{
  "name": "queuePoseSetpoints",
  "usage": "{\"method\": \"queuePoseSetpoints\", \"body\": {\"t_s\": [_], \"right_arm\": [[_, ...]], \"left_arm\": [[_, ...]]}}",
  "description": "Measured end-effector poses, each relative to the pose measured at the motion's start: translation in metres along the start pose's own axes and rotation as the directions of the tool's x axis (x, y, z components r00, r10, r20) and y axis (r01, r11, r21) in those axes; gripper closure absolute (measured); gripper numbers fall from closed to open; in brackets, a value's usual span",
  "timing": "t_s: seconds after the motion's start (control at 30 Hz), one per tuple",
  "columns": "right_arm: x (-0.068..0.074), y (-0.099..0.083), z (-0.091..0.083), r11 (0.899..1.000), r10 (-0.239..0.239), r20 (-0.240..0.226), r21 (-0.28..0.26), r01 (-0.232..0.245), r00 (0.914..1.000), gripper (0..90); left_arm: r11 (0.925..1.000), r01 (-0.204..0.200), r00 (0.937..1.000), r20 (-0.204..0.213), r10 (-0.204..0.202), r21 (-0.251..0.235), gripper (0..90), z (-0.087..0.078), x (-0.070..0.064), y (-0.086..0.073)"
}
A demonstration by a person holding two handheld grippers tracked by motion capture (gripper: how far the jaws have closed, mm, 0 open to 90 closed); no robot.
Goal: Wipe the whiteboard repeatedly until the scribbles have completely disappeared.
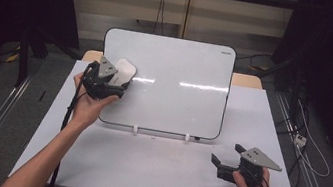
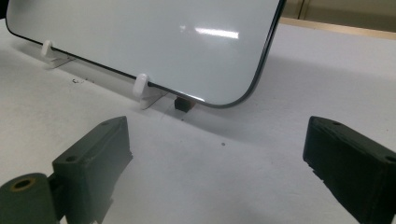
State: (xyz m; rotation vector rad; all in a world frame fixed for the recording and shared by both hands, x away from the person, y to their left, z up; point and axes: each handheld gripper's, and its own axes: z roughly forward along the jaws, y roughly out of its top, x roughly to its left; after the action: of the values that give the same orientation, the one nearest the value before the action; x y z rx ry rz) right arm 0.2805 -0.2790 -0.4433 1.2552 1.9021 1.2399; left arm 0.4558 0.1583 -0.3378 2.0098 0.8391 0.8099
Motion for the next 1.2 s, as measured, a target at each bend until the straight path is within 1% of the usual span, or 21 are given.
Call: {"method": "queuePoseSetpoints", "body": {"t_s": [0.07,0.1,0.17,0.2,0.33,0.53,0.6,0.63,0.7,0.73,0.87,0.97,1.0,1.07,1.1,1.13,1.2], "right_arm": [[0.0,0.0,0.0,1.0,0.001,0.0,-0.001,-0.001,1.0,7.3],[0.0,0.0,0.0,1.0,0.001,-0.001,0.0,-0.001,1.0,7.3],[0.0,0.0,0.0,1.0,0.001,-0.001,0.0,-0.001,1.0,7.3],[0.0,0.0,0.0,1.0,0.002,-0.001,0.001,-0.002,1.0,7.3],[0.001,0.0,-0.001,1.0,-0.001,0.001,0.0,0.001,1.0,7.3],[0.001,0.0,0.001,1.0,-0.003,-0.002,0.001,0.003,1.0,7.3],[0.001,0.001,0.001,1.0,-0.001,-0.001,0.0,0.001,1.0,7.3],[0.001,0.0,0.001,1.0,-0.001,-0.001,0.0,0.001,1.0,7.3],[0.001,0.0,0.001,1.0,0.0,0.0,0.001,0.0,1.0,7.3],[0.001,0.001,0.001,1.0,-0.002,-0.001,0.0,0.002,1.0,7.3],[0.002,0.001,0.001,1.0,-0.006,-0.001,0.0,0.006,1.0,7.3],[0.001,0.001,0.001,1.0,-0.001,-0.001,0.002,0.001,1.0,7.3],[0.001,0.001,0.001,1.0,0.0,-0.001,0.002,0.0,1.0,7.3],[0.001,0.001,0.001,1.0,-0.001,-0.001,0.002,0.001,1.0,7.3],[0.001,0.001,0.001,1.0,-0.001,-0.001,0.002,0.001,1.0,7.3],[0.001,0.001,0.001,1.0,-0.001,-0.001,0.002,0.001,1.0,7.3],[0.001,0.001,0.001,1.0,-0.001,-0.001,0.002,0.001,1.0,7.3]], "left_arm": [[0.9999,0.006,1.0,-0.002,-0.006,-0.01,30.2,0.0,0.002,0.0],[1.0,-0.002,1.0,-0.003,0.002,-0.008,30.2,0.0,0.002,-0.001],[0.9999,-0.01,0.9998,-0.02,0.01,-0.008,30.1,0.0,-0.001,-0.002],[0.9999,-0.012,0.9997,-0.019,0.012,-0.005,30.1,0.001,-0.003,-0.004],[1.0,-0.005,1.0,0.002,0.005,-0.004,30.0,0.001,-0.008,-0.012],[0.9999,-0.01,0.9997,0.022,0.01,0.003,29.9,0.001,-0.019,-0.023],[0.9995,-0.025,0.9992,0.033,0.024,0.018,29.9,0.002,-0.026,-0.028],[0.9989,-0.04,0.9985,0.039,0.039,0.026,29.9,0.002,-0.029,-0.03],[0.9985,-0.047,0.9981,0.042,0.046,0.028,29.9,0.001,-0.035,-0.033],[0.9981,-0.053,0.998,0.036,0.052,0.032,29.9,0.001,-0.037,-0.034],[0.9981,-0.054,0.9981,0.033,0.053,0.032,29.9,0.001,-0.038,-0.034],[0.9981,-0.052,0.9978,0.043,0.05,0.034,29.9,0.001,-0.037,-0.032],[0.9971,-0.063,0.997,0.047,0.061,0.043,29.9,0.001,-0.035,-0.031],[0.9974,-0.059,0.9971,0.052,0.057,0.041,29.8,0.002,-0.034,-0.028],[0.9982,-0.049,0.9979,0.045,0.048,0.035,29.7,0.002,-0.033,-0.026],[0.9978,-0.053,0.9977,0.044,0.052,0.038,29.7,0.002,-0.031,-0.024],[0.9982,-0.047,0.9981,0.042,0.046,0.038,29.7,0.003,-0.028,-0.019]]}}
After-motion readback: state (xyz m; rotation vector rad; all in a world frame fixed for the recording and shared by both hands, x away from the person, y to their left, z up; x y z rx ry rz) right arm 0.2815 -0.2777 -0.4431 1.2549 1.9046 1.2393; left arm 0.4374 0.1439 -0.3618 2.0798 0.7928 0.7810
